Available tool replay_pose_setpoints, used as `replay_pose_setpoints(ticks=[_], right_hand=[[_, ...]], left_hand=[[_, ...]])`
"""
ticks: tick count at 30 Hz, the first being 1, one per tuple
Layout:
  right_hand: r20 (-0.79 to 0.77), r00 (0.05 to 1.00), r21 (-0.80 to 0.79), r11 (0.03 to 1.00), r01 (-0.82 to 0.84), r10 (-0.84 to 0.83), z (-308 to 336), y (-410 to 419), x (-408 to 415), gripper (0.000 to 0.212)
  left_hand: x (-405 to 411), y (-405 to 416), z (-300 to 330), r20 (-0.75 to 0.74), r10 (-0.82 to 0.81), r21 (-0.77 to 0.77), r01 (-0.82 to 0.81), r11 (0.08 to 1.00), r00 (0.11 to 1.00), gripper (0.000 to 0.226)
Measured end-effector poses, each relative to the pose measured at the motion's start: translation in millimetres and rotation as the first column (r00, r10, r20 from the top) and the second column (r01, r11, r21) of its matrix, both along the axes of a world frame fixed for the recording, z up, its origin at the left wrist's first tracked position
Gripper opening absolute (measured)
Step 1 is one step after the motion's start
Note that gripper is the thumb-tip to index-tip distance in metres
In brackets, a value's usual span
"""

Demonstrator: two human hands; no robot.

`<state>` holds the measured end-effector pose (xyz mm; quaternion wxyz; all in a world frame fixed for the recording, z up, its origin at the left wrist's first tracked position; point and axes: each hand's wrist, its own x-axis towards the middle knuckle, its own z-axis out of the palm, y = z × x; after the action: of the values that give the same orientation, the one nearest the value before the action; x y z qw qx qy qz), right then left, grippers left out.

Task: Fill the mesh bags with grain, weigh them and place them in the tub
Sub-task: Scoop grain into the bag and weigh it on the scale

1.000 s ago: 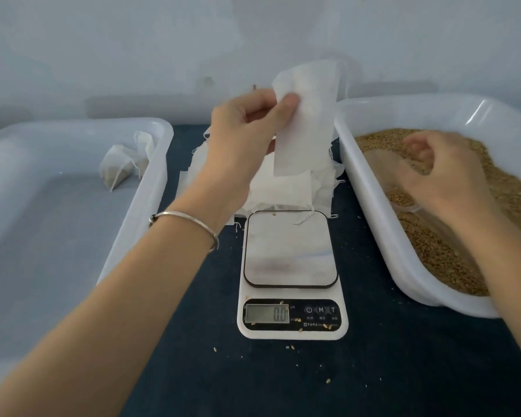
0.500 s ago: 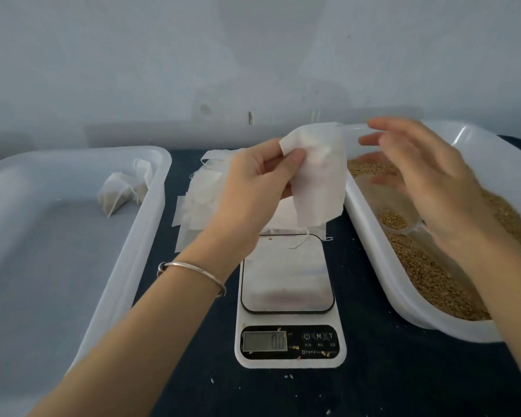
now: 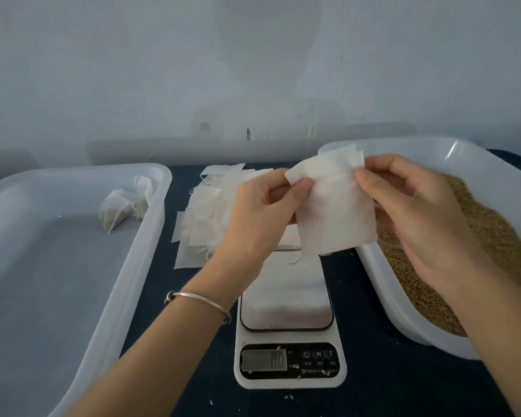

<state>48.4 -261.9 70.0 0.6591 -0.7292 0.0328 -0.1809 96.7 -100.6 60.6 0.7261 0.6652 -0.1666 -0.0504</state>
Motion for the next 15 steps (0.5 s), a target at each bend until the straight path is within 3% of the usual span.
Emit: replay_pose_setpoints(ticks=[10, 15], right_hand=[[-0.046, 0.998, -0.022, 0.999, 0.041, -0.042, -1.5, 3.7, 1.9, 0.01], [-0.098, 0.991, -0.127, 0.989, 0.079, -0.091, -8.3, 3.2, 2.1, 0.009]], left_hand=[[0.0, -2.8, -11.4, -0.059, -0.026, 0.038, 0.028, 0.999, 0.998, 0.018], [-2.9, -2.1, -14.8, -0.087, -0.068, 0.004, 0.069, 0.998, 0.994, 0.027]])
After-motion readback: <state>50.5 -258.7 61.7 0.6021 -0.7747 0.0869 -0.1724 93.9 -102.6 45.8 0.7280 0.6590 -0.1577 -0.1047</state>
